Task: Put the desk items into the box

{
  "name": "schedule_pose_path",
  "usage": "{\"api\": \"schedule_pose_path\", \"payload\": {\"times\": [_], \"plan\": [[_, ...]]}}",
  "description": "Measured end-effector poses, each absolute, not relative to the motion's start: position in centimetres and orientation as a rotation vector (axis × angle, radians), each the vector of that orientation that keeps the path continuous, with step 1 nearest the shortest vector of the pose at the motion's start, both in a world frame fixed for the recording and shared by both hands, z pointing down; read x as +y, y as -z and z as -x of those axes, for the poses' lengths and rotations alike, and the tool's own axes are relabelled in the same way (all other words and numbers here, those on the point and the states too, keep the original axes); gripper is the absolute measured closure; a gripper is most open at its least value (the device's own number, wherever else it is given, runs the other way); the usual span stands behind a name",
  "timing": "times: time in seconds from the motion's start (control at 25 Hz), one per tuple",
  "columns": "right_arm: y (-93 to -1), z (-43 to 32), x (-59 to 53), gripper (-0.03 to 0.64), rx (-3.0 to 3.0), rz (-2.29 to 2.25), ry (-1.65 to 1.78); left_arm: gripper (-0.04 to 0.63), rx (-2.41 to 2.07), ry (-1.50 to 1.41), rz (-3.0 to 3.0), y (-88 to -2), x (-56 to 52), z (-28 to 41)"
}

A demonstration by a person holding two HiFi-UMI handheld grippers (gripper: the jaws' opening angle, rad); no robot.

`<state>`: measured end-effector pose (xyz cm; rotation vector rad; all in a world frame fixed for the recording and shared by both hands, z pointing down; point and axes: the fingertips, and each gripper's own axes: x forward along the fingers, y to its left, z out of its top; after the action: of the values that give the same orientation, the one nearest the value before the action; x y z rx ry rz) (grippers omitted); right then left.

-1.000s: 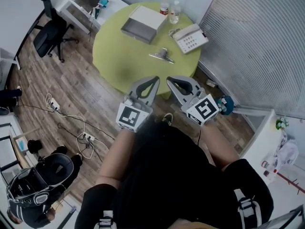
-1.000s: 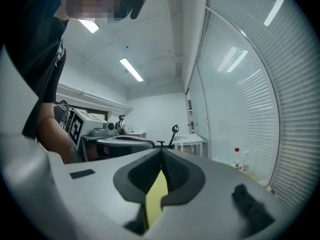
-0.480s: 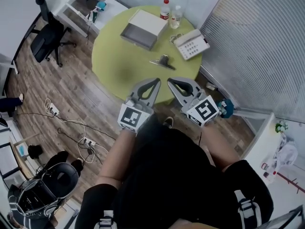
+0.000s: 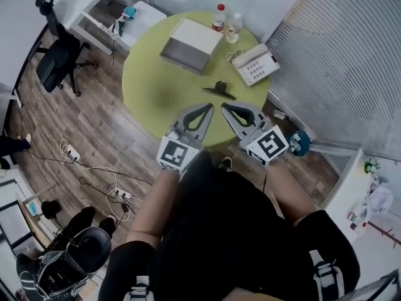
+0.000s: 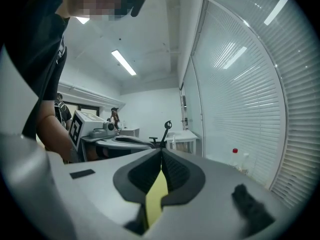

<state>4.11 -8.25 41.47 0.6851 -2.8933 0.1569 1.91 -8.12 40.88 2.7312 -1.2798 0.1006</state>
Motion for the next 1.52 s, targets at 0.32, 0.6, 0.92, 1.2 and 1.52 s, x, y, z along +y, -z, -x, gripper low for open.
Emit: {"api": "schedule_pose_path", "payload": {"times": [0.32, 0.6, 0.92, 1.2, 1.52], "plan": [[-42.0, -1.3, -11.3, 0.6, -2.848, -0.735, -0.153, 0.586, -1.208, -0.102, -2.738, -41.4, -11.0, 0.8], [-42.8, 0.0, -13.2, 0.6, -2.795, -0.814, -0.161, 0.586, -1.128, -0.112, -2.768, -42.5, -12.8, 2.3], [-45.7, -0.3, -15.4, 0.6, -2.713, -0.917, -0.232, 0.586, -1.027, -0.091, -2.765, -44.6, -15.0, 3.1], [-52.1, -2.2, -18.4, 0.6, -2.595, -0.936, -0.298, 0.586, -1.019, -0.116, -2.741, -48.2, -17.7, 2.3], [-59.9, -4.5, -21.1, 0.598, -2.481, -0.882, -0.39, 0.586, -1.037, -0.155, -2.716, -52.7, -20.8, 0.5]]}}
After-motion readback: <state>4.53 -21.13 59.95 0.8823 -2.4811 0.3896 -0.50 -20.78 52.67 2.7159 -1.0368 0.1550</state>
